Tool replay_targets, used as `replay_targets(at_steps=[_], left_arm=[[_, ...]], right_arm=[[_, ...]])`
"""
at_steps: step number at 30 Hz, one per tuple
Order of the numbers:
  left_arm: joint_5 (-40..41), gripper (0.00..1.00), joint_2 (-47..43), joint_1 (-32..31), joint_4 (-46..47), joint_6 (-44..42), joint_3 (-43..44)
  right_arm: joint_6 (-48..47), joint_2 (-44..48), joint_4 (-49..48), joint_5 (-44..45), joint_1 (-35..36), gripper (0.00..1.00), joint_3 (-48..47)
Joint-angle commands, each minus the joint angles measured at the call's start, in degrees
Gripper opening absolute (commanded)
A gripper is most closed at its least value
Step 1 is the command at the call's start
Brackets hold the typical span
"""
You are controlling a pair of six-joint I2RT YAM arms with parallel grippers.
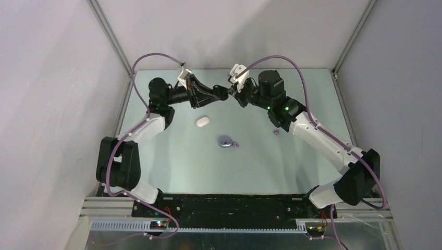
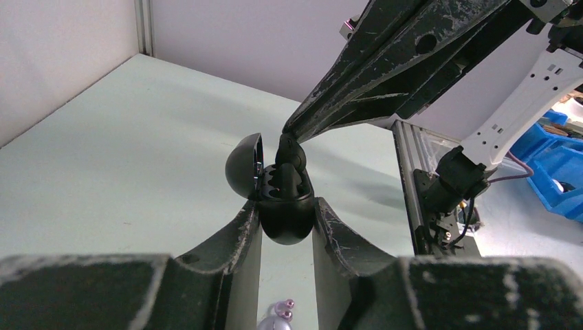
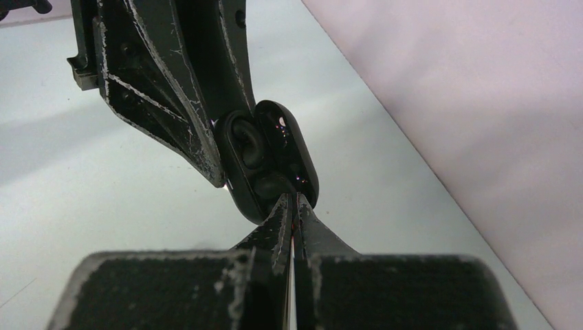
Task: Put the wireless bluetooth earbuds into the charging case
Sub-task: Place the earbud in the charging case.
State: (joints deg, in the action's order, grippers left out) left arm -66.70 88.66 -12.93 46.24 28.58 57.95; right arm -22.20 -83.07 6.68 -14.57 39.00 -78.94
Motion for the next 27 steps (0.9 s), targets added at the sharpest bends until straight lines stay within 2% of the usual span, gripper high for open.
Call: replay_targets(at_steps=[1, 16, 19, 22, 24, 27], left_arm=[[0.0, 0.0, -0.1, 0.4, 2.8, 0.9, 0.1], [2.5, 0.0, -0.5, 0.3, -1.4, -2.4, 0.3], [3.6, 0.0, -0.9, 0.2, -5.3, -5.0, 0.8], [3.6, 0.0, -1.0, 0.0, -6.9, -6.8, 1.2], [3.5, 0.0, -1.5, -0.1, -8.0, -8.1, 1.3], [3.0, 0.0, -2.2, -0.1, -12.6, -11.3, 1.7]], right_arm=[[-2.0, -0.3, -0.7, -2.1, 1.5, 0.0, -0.6], [-3.0, -1.9, -1.2, 7.3, 3.9, 0.0, -1.0], [-3.0, -1.8, -0.6, 5.0, 3.9, 0.0, -1.2], [-2.7, -1.7, 1.0, -1.2, 3.8, 0.0, -1.6], [-2.4, -1.9, 2.9, -4.0, 3.4, 0.05, -2.6], [-3.7, -1.4, 6.7, -5.9, 2.0, 0.18, -4.4]])
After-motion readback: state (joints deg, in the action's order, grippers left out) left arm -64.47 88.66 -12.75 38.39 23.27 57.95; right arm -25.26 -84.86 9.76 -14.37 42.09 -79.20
